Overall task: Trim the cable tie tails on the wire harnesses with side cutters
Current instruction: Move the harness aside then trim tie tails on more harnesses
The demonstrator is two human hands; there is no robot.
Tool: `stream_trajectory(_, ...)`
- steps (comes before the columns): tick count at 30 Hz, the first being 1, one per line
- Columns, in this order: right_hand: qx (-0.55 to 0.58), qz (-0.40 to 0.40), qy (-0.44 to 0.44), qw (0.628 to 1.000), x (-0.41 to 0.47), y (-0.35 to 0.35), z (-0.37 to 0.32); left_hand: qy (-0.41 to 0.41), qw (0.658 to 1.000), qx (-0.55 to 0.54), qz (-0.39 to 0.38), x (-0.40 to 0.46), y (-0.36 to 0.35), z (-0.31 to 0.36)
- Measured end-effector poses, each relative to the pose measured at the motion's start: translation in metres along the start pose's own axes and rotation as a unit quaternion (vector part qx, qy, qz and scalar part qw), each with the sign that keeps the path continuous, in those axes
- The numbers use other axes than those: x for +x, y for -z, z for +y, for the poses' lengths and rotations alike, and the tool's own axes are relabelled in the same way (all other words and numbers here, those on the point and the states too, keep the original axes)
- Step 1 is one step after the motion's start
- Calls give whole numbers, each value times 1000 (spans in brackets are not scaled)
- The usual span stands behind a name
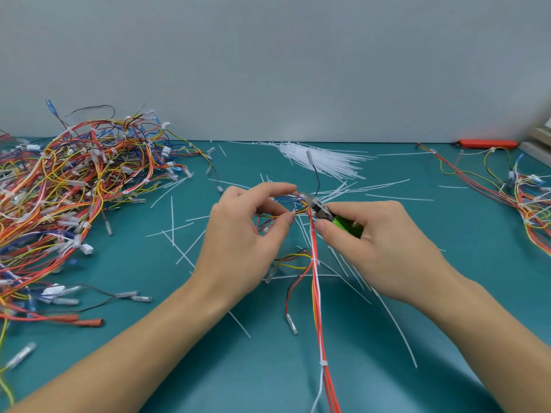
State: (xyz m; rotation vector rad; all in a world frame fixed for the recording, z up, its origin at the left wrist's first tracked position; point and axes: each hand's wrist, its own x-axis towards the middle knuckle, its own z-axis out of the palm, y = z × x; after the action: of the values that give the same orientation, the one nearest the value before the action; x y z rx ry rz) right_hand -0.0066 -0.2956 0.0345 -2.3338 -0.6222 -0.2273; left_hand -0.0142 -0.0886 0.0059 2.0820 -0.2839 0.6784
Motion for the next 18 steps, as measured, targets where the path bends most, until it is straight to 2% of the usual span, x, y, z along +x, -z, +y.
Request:
stream_trajectory(5,91,61,-70,992,6,0,6,16,1000,-12,-6,-1,-1,-1)
stream_trajectory(8,215,90,-150,961,10,4,7,44,998,-50,-9,-1,-1,1)
stream_trajectory(10,284,76,-192,936,10,4,7,60,995,-83,-11,-1,-1,3)
stream_trajectory(13,309,44,-207,927,8,-4,3,65,991,-110,-30,-2,-2,8)
stream_trajectory(18,358,12,-227,906,4,-18,1,47,986,-113,-115,-6,-2,17)
